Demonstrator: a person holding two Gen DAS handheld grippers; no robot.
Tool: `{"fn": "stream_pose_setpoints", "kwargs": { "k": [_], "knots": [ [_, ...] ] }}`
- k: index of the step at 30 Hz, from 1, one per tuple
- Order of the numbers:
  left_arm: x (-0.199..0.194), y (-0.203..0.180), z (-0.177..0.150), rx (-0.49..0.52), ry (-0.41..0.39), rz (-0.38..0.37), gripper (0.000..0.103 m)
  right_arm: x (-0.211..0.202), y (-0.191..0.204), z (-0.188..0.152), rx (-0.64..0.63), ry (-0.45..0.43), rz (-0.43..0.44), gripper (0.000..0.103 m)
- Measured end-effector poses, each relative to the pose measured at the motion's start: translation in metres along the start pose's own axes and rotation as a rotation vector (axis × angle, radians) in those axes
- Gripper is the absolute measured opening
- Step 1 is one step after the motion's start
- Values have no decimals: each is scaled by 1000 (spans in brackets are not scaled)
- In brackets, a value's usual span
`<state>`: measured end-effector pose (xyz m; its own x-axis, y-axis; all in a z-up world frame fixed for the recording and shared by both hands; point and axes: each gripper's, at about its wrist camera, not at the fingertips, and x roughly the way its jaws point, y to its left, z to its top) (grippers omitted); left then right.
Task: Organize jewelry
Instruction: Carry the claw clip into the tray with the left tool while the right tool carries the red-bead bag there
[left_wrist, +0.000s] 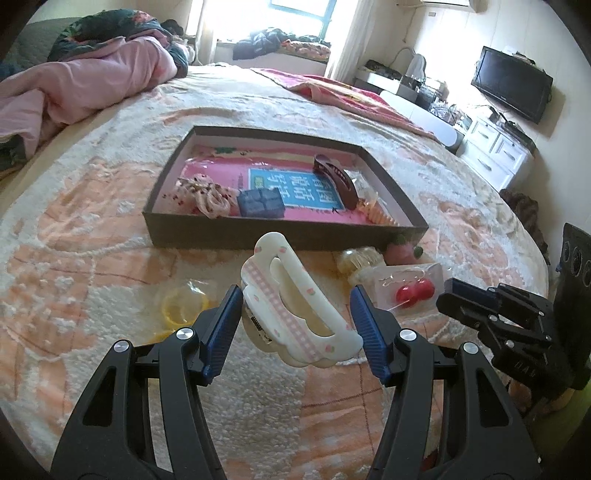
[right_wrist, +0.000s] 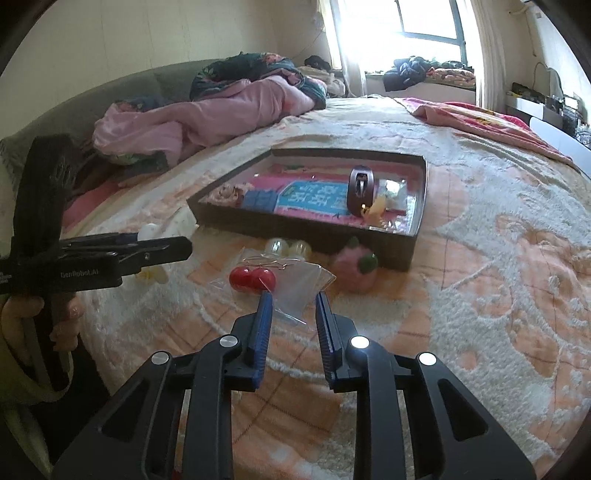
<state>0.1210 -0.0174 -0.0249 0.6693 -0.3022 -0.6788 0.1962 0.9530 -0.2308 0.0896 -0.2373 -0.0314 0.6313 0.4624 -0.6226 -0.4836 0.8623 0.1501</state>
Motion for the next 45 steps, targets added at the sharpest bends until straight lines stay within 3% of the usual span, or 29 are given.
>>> {"fn": "stream_pose_setpoints", "kwargs": {
  "k": [24,45],
  "knots": [
    [3,11,35,4,-64,19,51,3,-18,36,16,-68,-49,23],
    [33,-13,71,49,-71,-2,51,2,-62,62,71,-116,-132,23]
  ]
}}
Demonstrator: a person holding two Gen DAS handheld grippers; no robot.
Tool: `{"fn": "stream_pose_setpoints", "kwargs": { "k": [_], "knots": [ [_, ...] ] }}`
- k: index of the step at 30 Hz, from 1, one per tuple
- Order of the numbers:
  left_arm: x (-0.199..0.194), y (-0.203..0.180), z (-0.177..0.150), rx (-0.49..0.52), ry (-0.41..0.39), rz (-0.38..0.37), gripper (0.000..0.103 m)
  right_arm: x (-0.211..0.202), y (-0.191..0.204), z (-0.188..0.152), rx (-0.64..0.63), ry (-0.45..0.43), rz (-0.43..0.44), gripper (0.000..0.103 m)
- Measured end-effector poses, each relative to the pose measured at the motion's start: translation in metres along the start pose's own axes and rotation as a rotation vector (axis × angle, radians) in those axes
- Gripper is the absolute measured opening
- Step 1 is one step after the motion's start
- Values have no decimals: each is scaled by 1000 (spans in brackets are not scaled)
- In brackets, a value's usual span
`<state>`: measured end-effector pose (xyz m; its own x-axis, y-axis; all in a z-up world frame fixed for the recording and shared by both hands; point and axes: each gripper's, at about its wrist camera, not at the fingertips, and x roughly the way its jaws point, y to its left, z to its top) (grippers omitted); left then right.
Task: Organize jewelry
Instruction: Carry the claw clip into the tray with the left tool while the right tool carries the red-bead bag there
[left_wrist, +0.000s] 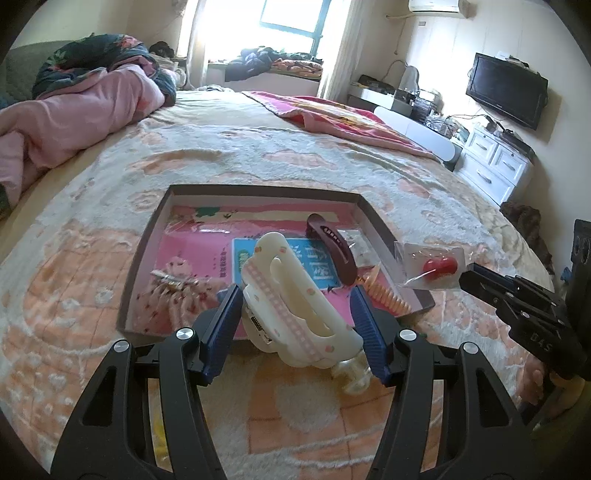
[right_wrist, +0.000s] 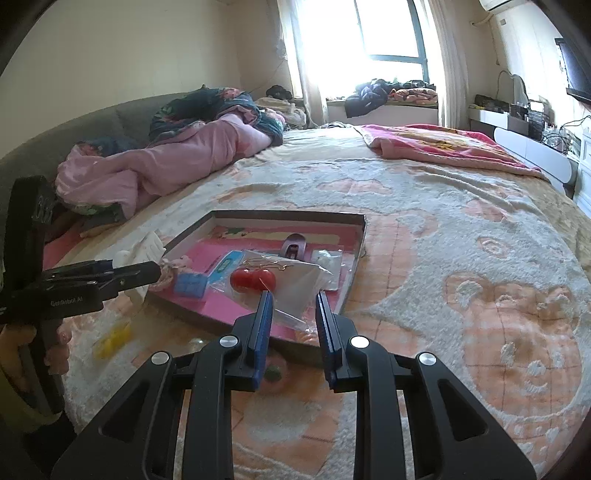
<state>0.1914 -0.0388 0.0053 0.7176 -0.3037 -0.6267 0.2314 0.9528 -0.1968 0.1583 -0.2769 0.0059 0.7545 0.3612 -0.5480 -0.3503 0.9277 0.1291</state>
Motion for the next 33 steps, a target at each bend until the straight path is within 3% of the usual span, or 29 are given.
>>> {"fn": "stream_pose_setpoints", "kwargs": {
  "k": [33],
  "knots": [
    [78,-24,12,60,107,-23,51,55,-38,37,38,17,-37,23]
  ]
}}
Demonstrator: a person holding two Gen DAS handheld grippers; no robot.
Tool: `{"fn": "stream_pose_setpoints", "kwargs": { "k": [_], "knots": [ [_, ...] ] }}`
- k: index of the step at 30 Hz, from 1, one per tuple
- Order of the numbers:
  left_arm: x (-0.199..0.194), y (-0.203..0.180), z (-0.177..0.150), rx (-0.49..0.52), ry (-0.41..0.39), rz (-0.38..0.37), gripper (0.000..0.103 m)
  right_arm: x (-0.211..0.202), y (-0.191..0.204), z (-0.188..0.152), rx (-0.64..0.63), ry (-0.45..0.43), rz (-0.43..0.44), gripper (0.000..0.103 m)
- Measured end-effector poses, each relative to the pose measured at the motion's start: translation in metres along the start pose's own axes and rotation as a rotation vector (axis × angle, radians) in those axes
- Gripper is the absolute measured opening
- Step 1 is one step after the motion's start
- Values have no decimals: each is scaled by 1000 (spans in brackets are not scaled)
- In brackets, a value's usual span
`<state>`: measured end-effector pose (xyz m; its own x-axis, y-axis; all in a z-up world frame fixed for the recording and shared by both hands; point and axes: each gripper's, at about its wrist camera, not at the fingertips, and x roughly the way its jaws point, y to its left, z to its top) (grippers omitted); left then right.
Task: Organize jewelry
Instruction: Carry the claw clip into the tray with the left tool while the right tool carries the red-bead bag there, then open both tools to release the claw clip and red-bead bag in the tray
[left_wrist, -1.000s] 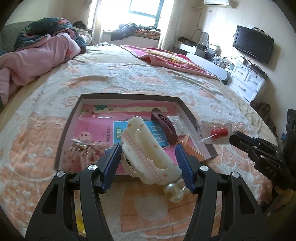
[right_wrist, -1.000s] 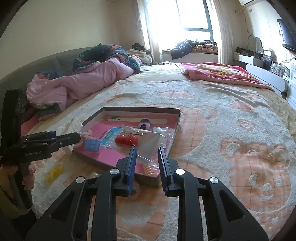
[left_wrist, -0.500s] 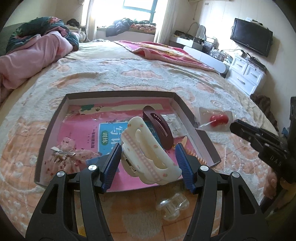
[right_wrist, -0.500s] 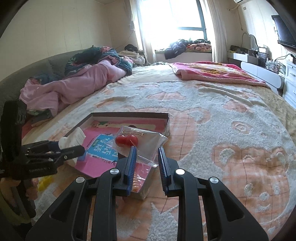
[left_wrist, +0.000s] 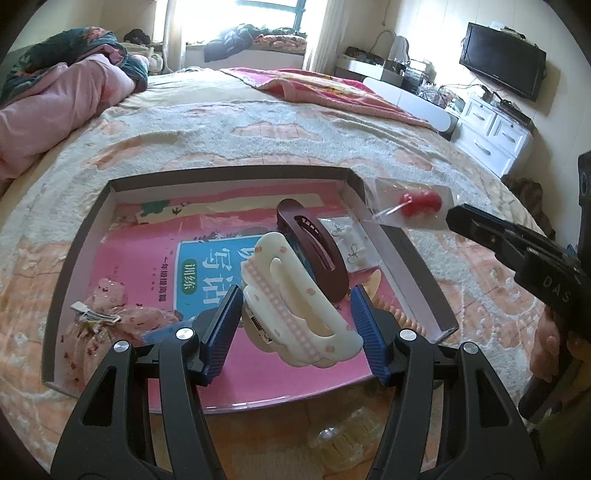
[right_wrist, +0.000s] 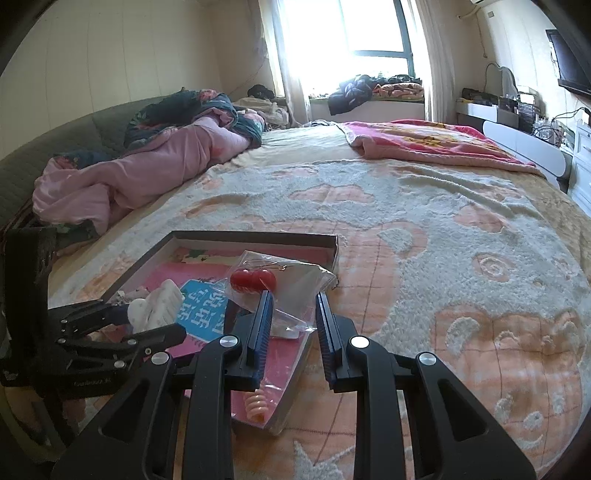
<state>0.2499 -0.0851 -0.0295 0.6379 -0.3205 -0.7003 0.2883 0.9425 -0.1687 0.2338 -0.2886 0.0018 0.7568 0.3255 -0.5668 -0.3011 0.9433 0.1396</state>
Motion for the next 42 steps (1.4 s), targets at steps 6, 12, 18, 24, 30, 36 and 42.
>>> {"fn": "stream_pose_setpoints", "kwargs": {
  "k": [6,12,18,24,30,36,42],
  "knots": [
    [7,2,-2,0,18,6,51,13,-1,1,-8,20,1,23],
    [9,3,-4,2,26,2,52,23,1,1,-24,38,6,23],
    [11,3,-3,4,29,-6,52,32,4,1,-33,52,12,23],
    [13,4,-4,12,31,-12,52,41,9,1,-50,73,16,24],
    [10,6,-7,8,25,-16,52,48,12,-1,-50,91,17,25],
    [1,10,-9,-7,8,-16,52,51,15,-4,-52,100,15,30],
    [-9,14,-13,-25,-5,-7,52,44,15,-7,-36,91,14,45]
  ]
}}
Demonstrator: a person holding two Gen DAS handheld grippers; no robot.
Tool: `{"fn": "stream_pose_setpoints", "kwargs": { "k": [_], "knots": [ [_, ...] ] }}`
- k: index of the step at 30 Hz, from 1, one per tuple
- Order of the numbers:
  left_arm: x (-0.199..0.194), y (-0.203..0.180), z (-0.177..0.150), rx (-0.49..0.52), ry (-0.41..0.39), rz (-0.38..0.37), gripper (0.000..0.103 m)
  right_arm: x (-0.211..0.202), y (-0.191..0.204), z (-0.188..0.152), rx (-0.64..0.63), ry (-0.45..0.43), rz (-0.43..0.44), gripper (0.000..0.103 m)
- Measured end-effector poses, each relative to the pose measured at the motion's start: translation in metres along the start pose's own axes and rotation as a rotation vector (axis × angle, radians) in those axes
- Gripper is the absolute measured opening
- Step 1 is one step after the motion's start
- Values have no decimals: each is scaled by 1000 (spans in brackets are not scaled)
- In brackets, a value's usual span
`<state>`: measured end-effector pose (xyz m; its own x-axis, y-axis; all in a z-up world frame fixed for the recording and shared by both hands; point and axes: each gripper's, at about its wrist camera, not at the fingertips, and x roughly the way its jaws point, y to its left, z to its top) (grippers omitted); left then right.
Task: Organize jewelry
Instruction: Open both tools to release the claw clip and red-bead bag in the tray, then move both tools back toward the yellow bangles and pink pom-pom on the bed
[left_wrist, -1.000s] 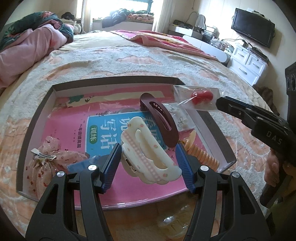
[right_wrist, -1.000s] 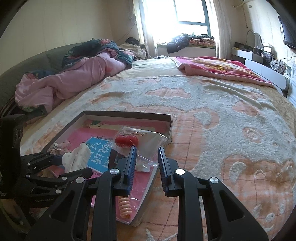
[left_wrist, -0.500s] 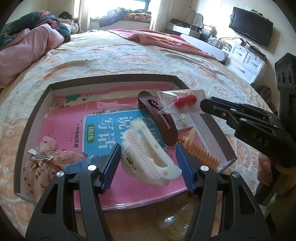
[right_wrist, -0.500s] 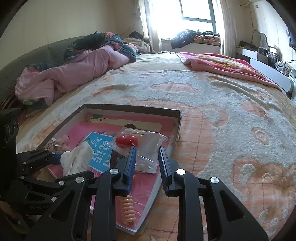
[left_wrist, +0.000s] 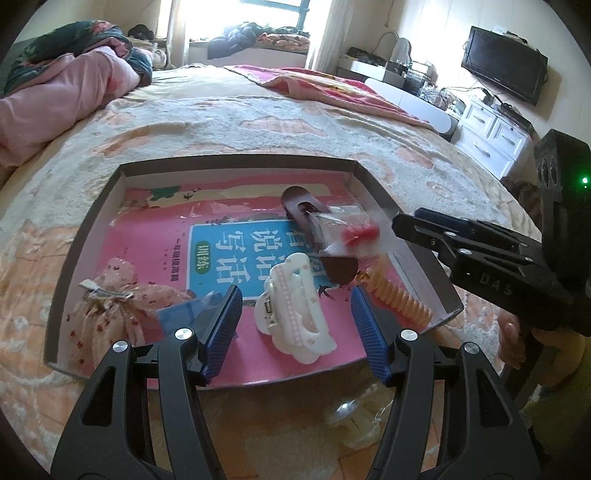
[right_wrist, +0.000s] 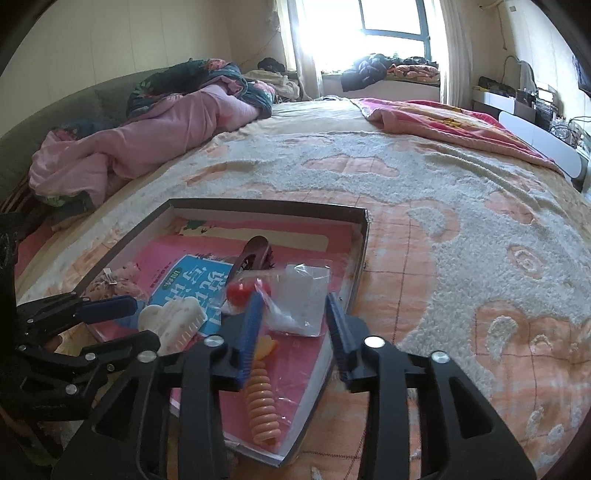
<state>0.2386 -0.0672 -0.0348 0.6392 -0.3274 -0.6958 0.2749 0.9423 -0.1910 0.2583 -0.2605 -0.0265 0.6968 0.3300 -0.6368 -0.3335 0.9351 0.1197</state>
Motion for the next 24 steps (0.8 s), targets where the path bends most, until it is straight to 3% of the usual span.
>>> {"fn": "stream_pose_setpoints", "kwargs": {
  "k": [4,9,17,24],
  "knots": [
    [-5,1,-2,-6,-8,10,56,-8,-1,-2,3,-9,-3,48],
    [-15,-2,-2,6,-31,37,59,-22,-2,-6,8,-31,-14,67],
    [-31,-6,-3,14,-64,72,73,-49,-1,-10,20,-81,-22,87],
    [-51,-13,-5,27,-109,99,91,-72,1,-12,24,-119,-24,90]
  ]
}}
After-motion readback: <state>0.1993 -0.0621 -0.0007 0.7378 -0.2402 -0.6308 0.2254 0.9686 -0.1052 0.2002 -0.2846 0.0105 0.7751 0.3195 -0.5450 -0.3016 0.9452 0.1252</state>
